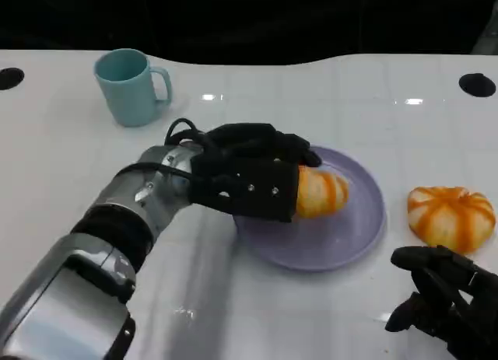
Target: Grasp the bread from the table and place it into the plate.
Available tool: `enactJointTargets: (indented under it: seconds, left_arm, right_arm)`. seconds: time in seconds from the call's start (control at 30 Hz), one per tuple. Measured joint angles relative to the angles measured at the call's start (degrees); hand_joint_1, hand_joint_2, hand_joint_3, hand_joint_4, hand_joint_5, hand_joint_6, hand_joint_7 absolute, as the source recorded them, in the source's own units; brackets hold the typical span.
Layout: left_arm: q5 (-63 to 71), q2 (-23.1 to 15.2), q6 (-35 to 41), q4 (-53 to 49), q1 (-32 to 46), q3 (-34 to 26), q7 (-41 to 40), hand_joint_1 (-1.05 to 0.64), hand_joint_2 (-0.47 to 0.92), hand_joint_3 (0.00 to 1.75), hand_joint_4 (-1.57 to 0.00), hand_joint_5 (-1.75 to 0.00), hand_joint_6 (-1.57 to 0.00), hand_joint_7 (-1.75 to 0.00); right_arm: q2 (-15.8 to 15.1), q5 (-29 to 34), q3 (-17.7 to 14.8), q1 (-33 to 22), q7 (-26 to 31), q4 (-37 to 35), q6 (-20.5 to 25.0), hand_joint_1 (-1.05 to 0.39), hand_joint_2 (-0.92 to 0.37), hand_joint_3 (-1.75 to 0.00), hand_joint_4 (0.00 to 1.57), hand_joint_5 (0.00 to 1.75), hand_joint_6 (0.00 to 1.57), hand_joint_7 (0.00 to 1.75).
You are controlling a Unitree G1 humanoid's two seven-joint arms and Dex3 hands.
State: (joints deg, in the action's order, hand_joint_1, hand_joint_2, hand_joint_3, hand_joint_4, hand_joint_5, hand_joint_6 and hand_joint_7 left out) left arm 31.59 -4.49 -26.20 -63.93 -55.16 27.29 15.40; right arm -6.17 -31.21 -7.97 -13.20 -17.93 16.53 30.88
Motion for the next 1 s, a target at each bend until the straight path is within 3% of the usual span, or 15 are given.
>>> enactJointTargets:
  seconds: [0.13, 0.4, 0.43, 0.7, 0.73, 0.8, 1.0]
  left_arm:
    - [-0.6, -0.6, 0.0, 0.1, 0.0, -0.2, 2.1, -0.94, 0.92, 0.59, -0.26, -0.07, -0.35, 0.0]
    - [-2.8, -2.3, 0.1, 0.5, 0.0, -2.2, 5.4, -0.95, 0.92, 0.62, -0.28, -0.08, -0.37, -0.01]
    - [-2.8, -2.3, 0.1, 0.5, 0.0, -2.2, 5.5, -0.85, 0.92, 0.55, -0.34, -0.1, -0.43, -0.03]
    - [-18.0, -3.8, -2.8, 7.7, 5.3, -14.0, 7.9, -0.6, 0.92, 0.46, -0.6, -0.27, -0.57, -0.08]
    - [-20.4, -3.8, -2.8, 9.2, 7.2, -15.5, 8.2, -0.59, 0.92, 0.47, -0.6, -0.3, -0.58, -0.08]
    - [-24.4, -3.6, -1.3, 11.7, 10.8, -18.2, 9.6, -0.56, 0.92, 0.48, -0.5, -0.62, -0.62, -0.07]
    - [-41.0, -1.9, 12.9, 25.0, 22.0, -26.2, 16.9, -0.63, 0.92, 0.45, -0.5, -0.9, -0.69, -0.09]
  right_arm:
    - [0.0, -0.2, 0.0, 0.0, 0.0, 0.0, 0.0, -0.46, -0.92, -0.24, 0.6, 1.46, 0.6, 1.03]
    - [0.0, -0.2, 0.0, 0.0, -0.2, 0.0, -0.2, -0.46, -0.92, -0.26, 0.6, 1.48, 0.6, 1.03]
    - [0.0, -0.2, 0.0, 0.0, -0.2, 0.0, -0.2, -0.47, -0.92, -0.26, 0.59, 1.48, 0.59, 1.03]
    - [-0.1, 0.1, 0.0, -0.1, -0.1, 0.2, -0.1, -0.46, -0.92, -0.25, 0.59, 1.48, 0.59, 1.04]
    - [-0.1, 0.1, 0.0, -0.1, 0.0, 0.2, -0.1, -0.47, -0.92, -0.25, 0.59, 1.48, 0.59, 1.04]
    - [0.0, 0.1, 0.0, -0.2, 0.1, 0.3, -0.1, -0.47, -0.92, -0.25, 0.59, 1.48, 0.58, 1.04]
    - [0.0, 0.1, 0.2, -0.5, 0.4, 1.2, -0.1, -0.47, -0.92, -0.25, 0.59, 1.49, 0.58, 1.05]
